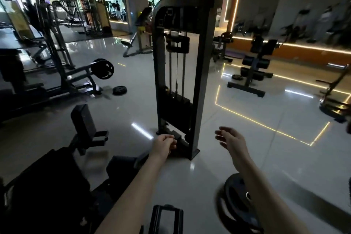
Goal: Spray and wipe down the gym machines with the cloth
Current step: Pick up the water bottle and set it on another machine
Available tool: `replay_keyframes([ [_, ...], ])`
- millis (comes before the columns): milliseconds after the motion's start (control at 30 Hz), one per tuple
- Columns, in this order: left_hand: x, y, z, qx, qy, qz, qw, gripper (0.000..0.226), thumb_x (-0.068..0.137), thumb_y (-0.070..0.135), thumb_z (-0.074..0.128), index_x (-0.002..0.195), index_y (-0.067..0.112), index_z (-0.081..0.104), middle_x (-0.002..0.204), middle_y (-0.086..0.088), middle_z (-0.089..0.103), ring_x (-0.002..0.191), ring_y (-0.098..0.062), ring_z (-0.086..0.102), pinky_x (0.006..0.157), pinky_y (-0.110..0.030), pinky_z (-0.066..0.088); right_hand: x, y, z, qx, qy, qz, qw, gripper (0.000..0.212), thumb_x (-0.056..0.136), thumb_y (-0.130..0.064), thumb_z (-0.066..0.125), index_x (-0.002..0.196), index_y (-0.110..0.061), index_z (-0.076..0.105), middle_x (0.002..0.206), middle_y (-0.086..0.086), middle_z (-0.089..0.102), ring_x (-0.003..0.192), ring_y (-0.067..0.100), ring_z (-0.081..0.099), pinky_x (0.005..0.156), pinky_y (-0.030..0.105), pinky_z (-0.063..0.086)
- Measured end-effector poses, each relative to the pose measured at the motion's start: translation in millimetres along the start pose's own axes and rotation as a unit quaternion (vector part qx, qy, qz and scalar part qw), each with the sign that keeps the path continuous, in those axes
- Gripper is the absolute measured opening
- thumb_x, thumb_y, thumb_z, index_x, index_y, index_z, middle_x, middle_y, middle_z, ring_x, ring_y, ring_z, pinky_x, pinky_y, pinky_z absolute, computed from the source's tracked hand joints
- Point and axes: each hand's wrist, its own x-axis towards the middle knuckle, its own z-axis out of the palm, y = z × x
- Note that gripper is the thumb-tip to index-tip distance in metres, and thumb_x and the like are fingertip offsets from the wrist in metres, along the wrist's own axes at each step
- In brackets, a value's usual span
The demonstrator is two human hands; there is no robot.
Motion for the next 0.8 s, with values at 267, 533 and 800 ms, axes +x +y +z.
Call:
replay_keyframes([
  [267, 86, 83, 56, 0.007, 0.061, 0.051, 0.997, 0.017, 0.095, 0.003, 0.044, 0.092, 0.009, 0.059, 0.077, -0.002, 0.063, 0.064, -0.012, 0.058, 0.052, -0.019, 0.043, 140, -74, 0, -0.009, -0.063, -0.063, 0.996, 0.015, 0.096, -0.007, 0.047, 0.102, -0.013, 0.060, 0.101, 0.010, 0.066, 0.086, 0.018, 0.061, 0.072, 0.021, 0.046],
  [533, 227, 159, 105, -0.019, 0.067, 0.115, 0.991, 0.021, 0.095, 0.006, 0.043, 0.088, 0.013, 0.062, 0.086, -0.005, 0.067, 0.074, -0.016, 0.061, 0.065, -0.025, 0.044, 289, -142, 37, -0.060, -0.094, -0.162, 0.981, 0.018, 0.096, -0.010, 0.048, 0.110, -0.009, 0.059, 0.095, 0.002, 0.064, 0.085, 0.012, 0.059, 0.069, 0.018, 0.043],
  [800, 364, 290, 158, -0.026, 0.037, 0.230, 0.972, 0.018, 0.095, 0.008, 0.043, 0.100, 0.006, 0.060, 0.089, -0.011, 0.063, 0.080, -0.019, 0.058, 0.065, -0.023, 0.045, 448, -254, 71, -0.177, -0.053, -0.329, 0.926, 0.027, 0.095, -0.013, 0.049, 0.121, -0.011, 0.058, 0.113, 0.005, 0.062, 0.092, 0.012, 0.058, 0.073, 0.023, 0.046],
])
